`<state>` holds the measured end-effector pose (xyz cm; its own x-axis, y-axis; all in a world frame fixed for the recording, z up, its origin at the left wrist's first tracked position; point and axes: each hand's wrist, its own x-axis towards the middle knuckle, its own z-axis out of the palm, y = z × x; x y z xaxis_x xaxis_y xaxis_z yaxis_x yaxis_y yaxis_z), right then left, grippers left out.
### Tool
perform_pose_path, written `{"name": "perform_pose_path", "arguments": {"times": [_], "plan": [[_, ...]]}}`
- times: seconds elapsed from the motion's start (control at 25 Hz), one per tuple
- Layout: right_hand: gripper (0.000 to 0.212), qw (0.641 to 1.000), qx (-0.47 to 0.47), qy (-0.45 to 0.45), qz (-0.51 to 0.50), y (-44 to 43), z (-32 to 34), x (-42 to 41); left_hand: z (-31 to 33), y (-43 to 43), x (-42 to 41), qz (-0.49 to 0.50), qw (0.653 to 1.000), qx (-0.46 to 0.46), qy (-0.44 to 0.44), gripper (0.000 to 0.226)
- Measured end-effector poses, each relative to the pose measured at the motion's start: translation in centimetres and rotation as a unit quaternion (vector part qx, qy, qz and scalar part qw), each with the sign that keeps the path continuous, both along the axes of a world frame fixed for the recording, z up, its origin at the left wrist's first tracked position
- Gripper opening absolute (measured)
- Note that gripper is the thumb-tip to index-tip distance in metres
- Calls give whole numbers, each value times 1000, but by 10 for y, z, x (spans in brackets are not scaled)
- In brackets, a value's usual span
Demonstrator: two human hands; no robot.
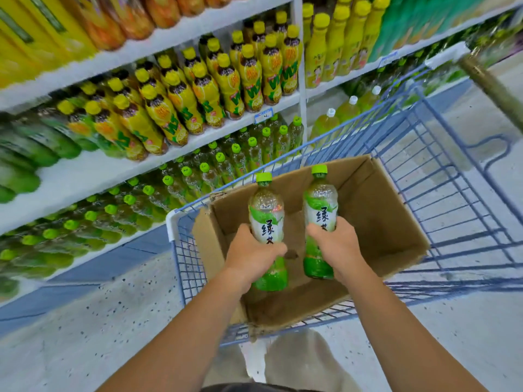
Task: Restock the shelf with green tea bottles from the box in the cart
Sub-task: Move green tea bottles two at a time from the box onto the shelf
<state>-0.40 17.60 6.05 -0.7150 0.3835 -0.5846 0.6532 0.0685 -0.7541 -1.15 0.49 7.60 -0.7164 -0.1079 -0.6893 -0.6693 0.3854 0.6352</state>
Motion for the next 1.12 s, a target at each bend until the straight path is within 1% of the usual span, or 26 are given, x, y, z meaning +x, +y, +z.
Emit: {"name": "perform_pose_path", "arguments": {"times": [0.08, 0.2, 0.32, 0.4, 0.6, 0.76, 0.88, 1.0, 1.12], "plan": [[12, 999, 10, 32, 26, -9, 26, 1, 23, -14, 4, -6, 1000, 8, 23, 53], [17, 996, 30, 61, 50, -28, 58, 1, 49, -38, 7, -14, 998, 29, 60, 51], [21, 993, 49, 87, 65, -56, 85, 1, 75, -72, 11, -18, 994, 38, 101, 44], [21, 990, 62, 103, 73, -81, 100, 5, 89, -100, 15, -2, 992, 47, 115, 47], [22, 981, 77, 136, 116, -171, 134, 14, 120, -195, 29, 31, 985, 38, 165, 49], [17, 977, 81, 155, 125, -257, 157, 24, 145, -285, 38, 25, 980, 12, 196, 54], [17, 974, 82, 158, 144, -321, 166, 24, 160, -350, 45, 25, 978, 11, 209, 55], [23, 969, 96, 165, 159, -374, 173, 16, 167, -403, 47, 36, 975, 8, 218, 52], [30, 959, 114, 174, 192, -421, 176, 0, 165, -449, 45, 64, 974, 12, 218, 54]]}}
